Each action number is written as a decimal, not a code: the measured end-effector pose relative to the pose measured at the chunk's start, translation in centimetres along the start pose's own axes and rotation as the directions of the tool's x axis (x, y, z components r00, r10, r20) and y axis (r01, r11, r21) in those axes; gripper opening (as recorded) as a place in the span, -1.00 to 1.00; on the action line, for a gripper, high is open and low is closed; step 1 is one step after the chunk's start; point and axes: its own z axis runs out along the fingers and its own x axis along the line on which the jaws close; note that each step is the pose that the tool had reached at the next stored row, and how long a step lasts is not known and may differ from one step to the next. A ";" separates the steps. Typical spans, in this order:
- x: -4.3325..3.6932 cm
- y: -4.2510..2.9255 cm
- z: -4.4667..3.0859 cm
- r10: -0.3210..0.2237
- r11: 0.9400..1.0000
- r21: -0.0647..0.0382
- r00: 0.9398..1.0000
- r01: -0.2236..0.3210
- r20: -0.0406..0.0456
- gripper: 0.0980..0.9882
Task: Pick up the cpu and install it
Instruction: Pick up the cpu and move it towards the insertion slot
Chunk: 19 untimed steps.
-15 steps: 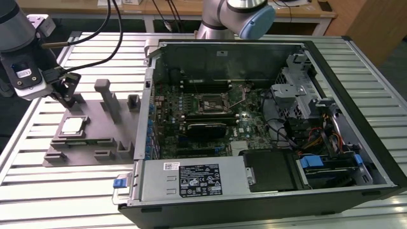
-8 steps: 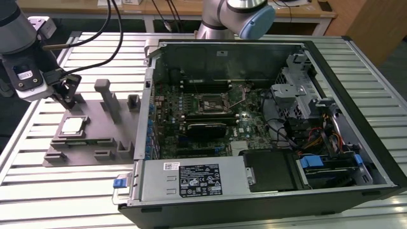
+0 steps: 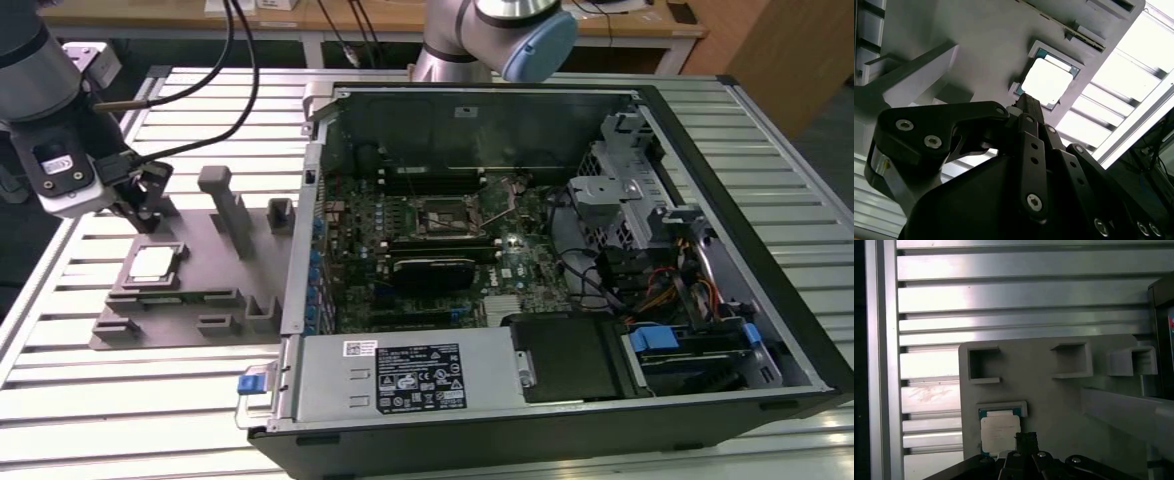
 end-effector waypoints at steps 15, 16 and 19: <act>0.73 -0.25 1.40 0.000 1.000 0.003 1.000 0.000 0.000 -0.98; 0.81 -0.28 1.52 0.000 1.000 0.003 1.000 0.000 0.000 -0.98; 1.04 -0.40 1.86 0.000 1.000 0.003 1.000 0.000 0.000 -0.98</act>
